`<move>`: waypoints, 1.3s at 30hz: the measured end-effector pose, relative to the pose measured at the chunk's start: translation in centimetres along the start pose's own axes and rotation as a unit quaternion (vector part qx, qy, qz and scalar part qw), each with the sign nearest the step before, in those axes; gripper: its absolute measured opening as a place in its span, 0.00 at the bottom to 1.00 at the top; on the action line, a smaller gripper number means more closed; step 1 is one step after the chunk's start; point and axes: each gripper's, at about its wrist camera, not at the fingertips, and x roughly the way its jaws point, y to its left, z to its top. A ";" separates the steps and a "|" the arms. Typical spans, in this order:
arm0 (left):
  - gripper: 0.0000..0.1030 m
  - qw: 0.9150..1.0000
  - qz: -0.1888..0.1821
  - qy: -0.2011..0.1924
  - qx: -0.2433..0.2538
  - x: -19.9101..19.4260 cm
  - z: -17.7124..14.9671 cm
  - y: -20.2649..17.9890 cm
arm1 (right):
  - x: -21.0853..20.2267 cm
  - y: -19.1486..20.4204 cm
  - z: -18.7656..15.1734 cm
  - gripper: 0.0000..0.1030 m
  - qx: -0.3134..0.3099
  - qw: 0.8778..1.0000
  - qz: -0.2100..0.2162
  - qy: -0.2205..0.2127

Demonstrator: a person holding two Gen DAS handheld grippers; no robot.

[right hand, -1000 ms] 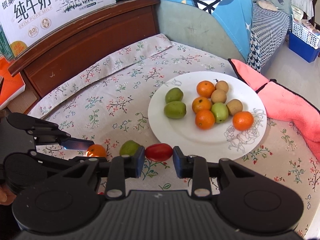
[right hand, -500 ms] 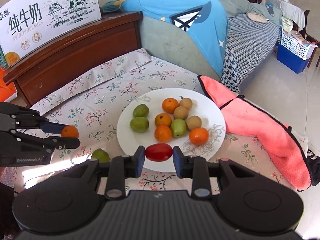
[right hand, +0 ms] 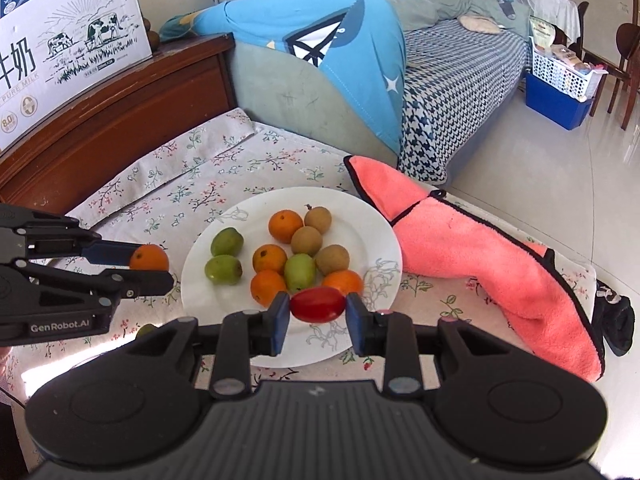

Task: Organize fruits
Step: 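Set the orange on the plate with left tool while right tool sets the tomato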

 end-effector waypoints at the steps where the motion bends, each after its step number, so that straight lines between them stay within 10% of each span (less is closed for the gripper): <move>1: 0.28 1.000 -0.001 0.002 -0.001 0.3 0.1 -0.1 | 0.2 0.0 0.0 0.30 0.003 1.000 0.002 0.002; 39: 0.50 0.996 0.050 0.019 -0.071 -1.4 0.4 1.9 | -0.3 0.0 -0.7 0.33 0.061 0.998 0.023 0.008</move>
